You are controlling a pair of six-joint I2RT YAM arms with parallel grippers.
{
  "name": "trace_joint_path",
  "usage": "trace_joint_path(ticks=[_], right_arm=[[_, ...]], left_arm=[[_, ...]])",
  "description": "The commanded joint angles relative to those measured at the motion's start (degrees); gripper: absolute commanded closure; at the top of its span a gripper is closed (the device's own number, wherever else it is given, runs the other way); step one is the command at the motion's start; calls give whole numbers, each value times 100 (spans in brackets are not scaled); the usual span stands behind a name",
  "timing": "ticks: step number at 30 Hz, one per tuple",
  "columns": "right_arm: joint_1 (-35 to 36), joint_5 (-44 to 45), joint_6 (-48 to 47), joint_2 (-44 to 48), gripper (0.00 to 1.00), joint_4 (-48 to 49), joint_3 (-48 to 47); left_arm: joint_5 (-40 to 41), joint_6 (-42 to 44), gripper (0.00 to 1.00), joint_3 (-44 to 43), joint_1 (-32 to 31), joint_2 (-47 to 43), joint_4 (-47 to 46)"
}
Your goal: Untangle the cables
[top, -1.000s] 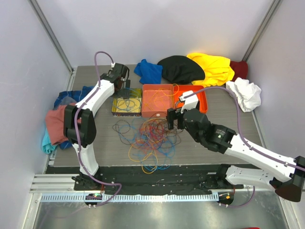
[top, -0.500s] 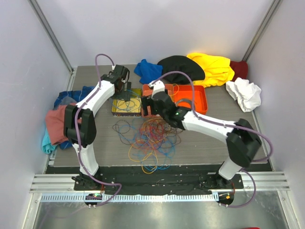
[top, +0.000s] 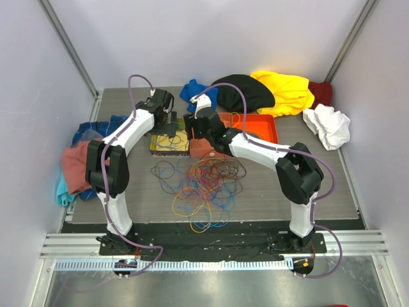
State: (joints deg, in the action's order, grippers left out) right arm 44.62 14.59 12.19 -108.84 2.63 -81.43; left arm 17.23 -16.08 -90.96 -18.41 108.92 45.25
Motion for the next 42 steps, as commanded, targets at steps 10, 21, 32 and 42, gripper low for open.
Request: trace_joint_path(ticks=[10, 21, 32, 42], right_arm=[[-155, -430, 170, -419, 70, 167, -786], [-164, -510, 232, -744, 98, 88, -1332], [-199, -519, 241, -1148, 98, -35, -1490], [-173, -703, 302, -1386, 96, -175, -1472]], left_arm=[[-89, -115, 0, 280, -188, -389, -192], [-80, -177, 0, 983, -268, -706, -368], [-80, -396, 0, 1536, -382, -1584, -386], [473, -871, 0, 2389, -496, -2894, -922]])
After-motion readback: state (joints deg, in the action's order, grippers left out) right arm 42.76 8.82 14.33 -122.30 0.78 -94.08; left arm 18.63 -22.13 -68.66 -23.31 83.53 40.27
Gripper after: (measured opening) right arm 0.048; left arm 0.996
